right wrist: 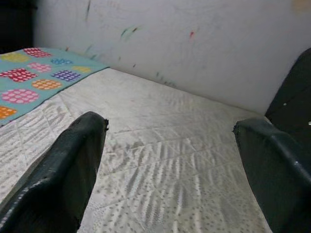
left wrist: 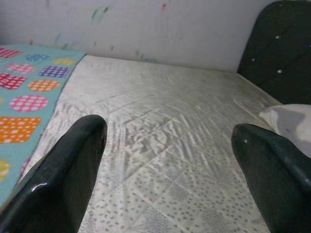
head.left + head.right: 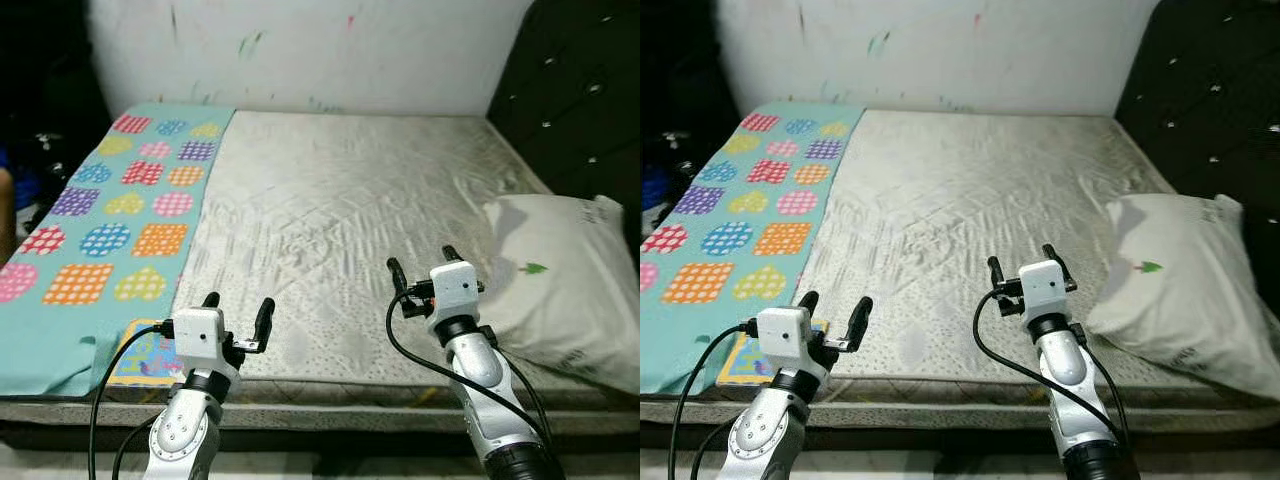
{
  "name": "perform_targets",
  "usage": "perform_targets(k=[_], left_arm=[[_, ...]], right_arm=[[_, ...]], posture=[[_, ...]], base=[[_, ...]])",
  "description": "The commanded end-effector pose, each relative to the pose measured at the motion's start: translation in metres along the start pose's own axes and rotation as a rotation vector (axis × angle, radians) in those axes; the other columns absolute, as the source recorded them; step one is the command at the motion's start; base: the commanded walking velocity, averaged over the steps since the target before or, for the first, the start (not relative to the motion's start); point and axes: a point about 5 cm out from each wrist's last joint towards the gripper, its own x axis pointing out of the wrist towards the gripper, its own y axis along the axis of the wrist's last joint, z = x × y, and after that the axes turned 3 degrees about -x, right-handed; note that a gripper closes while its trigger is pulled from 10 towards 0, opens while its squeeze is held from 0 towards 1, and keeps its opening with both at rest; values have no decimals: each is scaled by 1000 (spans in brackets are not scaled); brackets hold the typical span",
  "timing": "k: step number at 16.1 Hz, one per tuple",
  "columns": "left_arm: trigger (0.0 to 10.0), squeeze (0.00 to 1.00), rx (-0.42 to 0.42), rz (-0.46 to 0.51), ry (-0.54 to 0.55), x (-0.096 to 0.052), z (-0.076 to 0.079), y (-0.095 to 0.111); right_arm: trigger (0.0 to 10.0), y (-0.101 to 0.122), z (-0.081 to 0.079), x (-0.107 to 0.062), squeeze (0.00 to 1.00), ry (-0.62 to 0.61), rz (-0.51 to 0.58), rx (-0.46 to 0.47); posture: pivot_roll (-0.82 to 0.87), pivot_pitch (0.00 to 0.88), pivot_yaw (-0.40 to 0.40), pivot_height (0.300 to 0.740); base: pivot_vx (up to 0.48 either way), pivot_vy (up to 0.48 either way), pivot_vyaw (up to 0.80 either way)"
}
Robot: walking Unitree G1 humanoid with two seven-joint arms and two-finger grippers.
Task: Clean up the room
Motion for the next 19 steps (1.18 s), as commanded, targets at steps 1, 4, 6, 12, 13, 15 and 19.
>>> perform_targets(k=[1,4,6,12,13,15,19], left_arm=[[10000,0,3,4,-1,0,0,2],[10000,0,2,2,-5,1,1,1],[10000,0,2,-2,-6,2,1,1],[10000,0,7,-29,30,2,-1,-4],[10000,0,8,-27,36,2,-2,-4],[10000,0,21,-30,61,2,-4,-4],[10000,0,23,-35,55,2,-3,-5]], right_arm=[[10000,4,2,3,0,-5,11,2],[10000,4,2,4,0,-8,14,-1],[10000,4,2,4,0,-9,14,-1],[10000,3,4,3,0,-10,12,-6],[10000,3,4,4,0,-9,13,-6],[10000,4,4,4,0,-4,14,-15],[10000,5,1,6,0,4,18,-16]], posture=[[-52,0,-27,740],[-55,0,-26,740],[-57,0,-24,740],[-56,0,-26,740],[-55,0,-28,740],[-53,0,-29,740],[-50,0,-31,740]], base=[[356,0,0],[350,0,0],[339,0,0],[149,0,0],[0,0,0],[0,0,0],[0,0,0]])
